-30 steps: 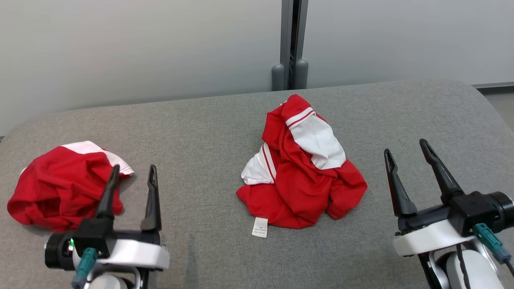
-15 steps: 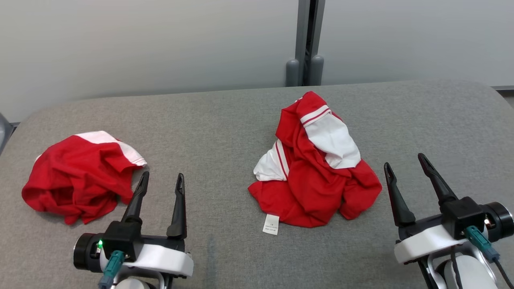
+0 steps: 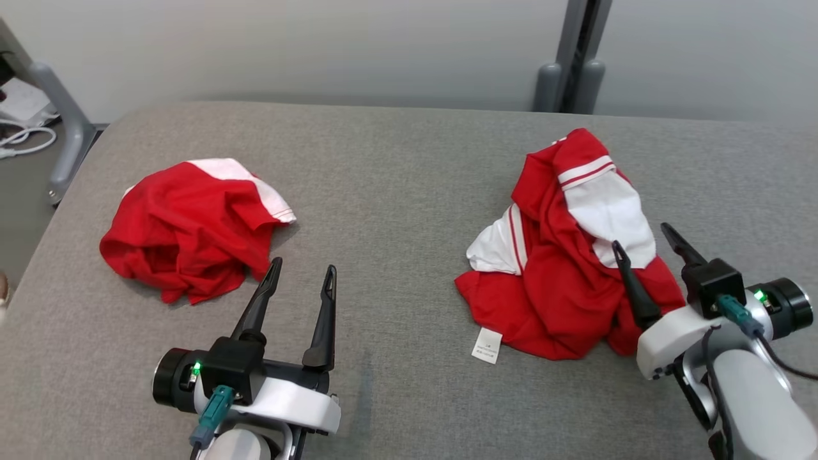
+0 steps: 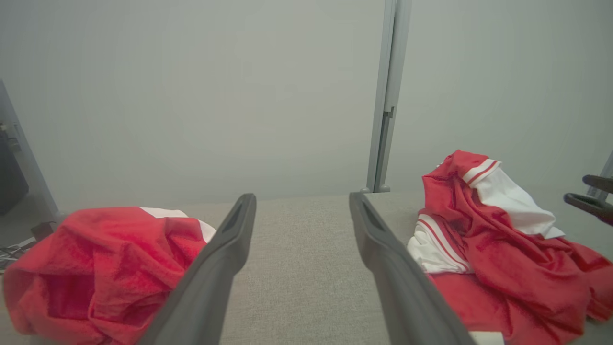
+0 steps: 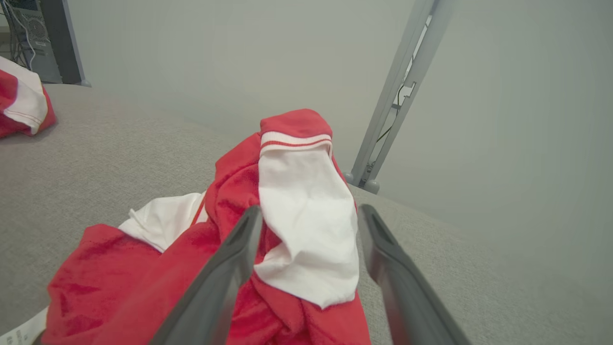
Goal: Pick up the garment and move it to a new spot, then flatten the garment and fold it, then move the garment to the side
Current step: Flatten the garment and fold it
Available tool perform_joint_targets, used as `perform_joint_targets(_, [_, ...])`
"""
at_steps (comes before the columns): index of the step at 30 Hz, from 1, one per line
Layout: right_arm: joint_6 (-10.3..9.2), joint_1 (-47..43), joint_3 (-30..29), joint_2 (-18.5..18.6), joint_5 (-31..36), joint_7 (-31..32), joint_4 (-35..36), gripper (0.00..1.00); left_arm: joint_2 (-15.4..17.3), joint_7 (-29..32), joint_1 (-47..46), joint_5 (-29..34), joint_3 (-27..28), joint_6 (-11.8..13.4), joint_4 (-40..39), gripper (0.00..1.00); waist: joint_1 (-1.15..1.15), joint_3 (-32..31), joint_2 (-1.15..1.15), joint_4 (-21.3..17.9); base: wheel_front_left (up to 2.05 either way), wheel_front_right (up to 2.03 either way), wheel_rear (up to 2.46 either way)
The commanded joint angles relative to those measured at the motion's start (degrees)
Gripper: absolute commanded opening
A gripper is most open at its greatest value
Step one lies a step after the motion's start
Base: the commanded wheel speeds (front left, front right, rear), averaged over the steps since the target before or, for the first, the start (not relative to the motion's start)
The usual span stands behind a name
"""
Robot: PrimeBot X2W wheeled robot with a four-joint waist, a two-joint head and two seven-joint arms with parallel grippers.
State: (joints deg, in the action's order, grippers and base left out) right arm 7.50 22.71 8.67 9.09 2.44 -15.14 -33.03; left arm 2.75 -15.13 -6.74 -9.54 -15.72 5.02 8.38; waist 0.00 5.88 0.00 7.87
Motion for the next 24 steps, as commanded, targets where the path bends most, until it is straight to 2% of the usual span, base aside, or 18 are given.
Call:
perform_joint_targets(1, [-0.02,0.5,-0.1,0.4,0.1,0.0,-0.4,1.00,0.3,0.0,-1.0,0.2,0.1,-0.1,-0.1,1.00,0.00,0.6,0.00,0.7,0.00,0.00,0.00])
perform_joint_targets(8, [-0.02,5.8,-3.2,1.7,3.8,0.0,-11.1,1.00,0.2,0.0,-2.6,-0.7,-1.4,0.3,-1.0,1.00,0.00,2.6,0.00,3.0,0.00,0.00,0.00])
perform_joint_targets(13, [-0.02,8.2,-5.3,2.0,4.5,0.0,-15.5,1.00,0.2,0.0,-3.2,-1.3,-2.1,0.8,-1.2,1.00,0.00,3.7,0.00,4.4,0.00,0.00,0.00])
perform_joint_targets(14, [-0.02,8.5,-5.5,2.0,4.5,0.0,-16.0,0.98,0.2,0.0,-3.2,-1.5,-2.2,0.9,-1.1,1.00,0.00,3.9,0.00,4.7,0.00,0.00,0.00])
perform_joint_targets(15, [-0.02,8.9,-5.6,1.9,4.5,0.0,-16.0,0.85,0.2,0.0,-3.2,-1.5,-2.2,1.0,-1.1,1.00,0.00,4.0,0.00,4.8,0.00,0.00,0.00])
perform_joint_targets(16, [-0.02,9.2,-6.0,1.4,3.7,0.0,-15.8,0.93,0.2,0.0,-3.2,-1.4,-2.1,1.0,-1.0,1.00,0.00,4.0,0.00,5.0,0.00,0.00,0.00])
perform_joint_targets(18, [-0.02,9.0,-6.2,0.8,2.7,0.0,-15.6,1.00,0.2,0.0,-3.1,-1.6,-1.9,1.2,-1.0,1.00,0.00,4.1,0.00,5.1,0.00,0.00,0.00])
perform_joint_targets(24, [-0.02,10.2,-5.4,1.0,0.1,0.0,-20.5,1.00,0.2,0.0,-3.7,-1.9,-2.1,1.1,-1.1,1.00,0.00,4.5,0.00,5.3,0.00,0.00,0.00])
